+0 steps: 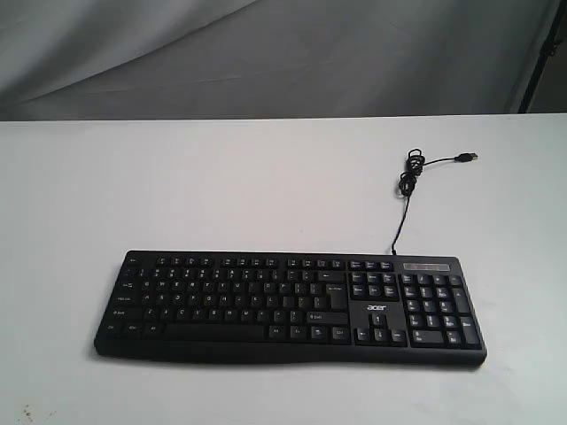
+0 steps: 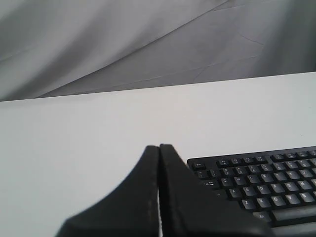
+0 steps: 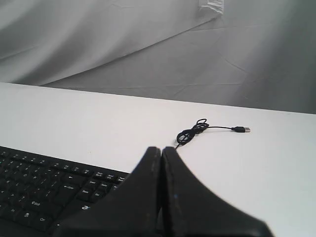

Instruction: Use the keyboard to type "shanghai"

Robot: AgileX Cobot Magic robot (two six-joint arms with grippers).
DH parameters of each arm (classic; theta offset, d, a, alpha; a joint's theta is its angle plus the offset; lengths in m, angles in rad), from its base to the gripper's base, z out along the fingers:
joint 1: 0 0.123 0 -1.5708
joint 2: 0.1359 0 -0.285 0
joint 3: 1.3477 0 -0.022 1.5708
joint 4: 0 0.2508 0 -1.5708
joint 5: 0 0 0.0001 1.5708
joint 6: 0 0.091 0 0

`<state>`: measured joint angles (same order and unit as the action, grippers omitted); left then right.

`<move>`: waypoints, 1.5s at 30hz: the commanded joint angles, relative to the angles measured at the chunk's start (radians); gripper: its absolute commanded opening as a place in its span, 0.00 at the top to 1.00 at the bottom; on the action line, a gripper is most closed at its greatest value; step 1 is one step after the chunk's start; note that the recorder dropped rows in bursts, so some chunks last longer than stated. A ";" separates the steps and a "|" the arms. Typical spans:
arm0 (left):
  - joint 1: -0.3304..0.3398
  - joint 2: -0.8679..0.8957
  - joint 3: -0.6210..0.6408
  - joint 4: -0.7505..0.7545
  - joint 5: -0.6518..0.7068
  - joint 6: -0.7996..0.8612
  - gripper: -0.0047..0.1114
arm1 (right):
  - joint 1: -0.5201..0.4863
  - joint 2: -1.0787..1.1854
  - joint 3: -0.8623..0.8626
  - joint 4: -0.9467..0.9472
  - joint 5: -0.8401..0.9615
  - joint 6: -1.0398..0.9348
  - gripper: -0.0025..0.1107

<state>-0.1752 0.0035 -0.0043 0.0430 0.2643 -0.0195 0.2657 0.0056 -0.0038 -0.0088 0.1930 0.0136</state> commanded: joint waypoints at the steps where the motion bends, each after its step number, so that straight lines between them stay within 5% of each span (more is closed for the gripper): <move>1: -0.004 -0.003 0.004 0.001 -0.003 -0.003 0.96 | -0.008 -0.006 0.004 0.001 0.001 -0.004 0.98; 29: -0.004 -0.003 0.004 0.001 -0.003 -0.003 0.96 | -0.008 -0.006 0.004 0.015 0.006 -0.004 0.98; 45: -0.004 -0.003 0.004 0.001 -0.003 -0.003 0.96 | 0.005 0.410 -0.428 -0.045 0.074 0.027 0.98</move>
<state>-0.1752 0.0035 -0.0043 0.0430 0.2643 -0.0195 0.2657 0.3422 -0.4111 -0.0416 0.2466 0.0181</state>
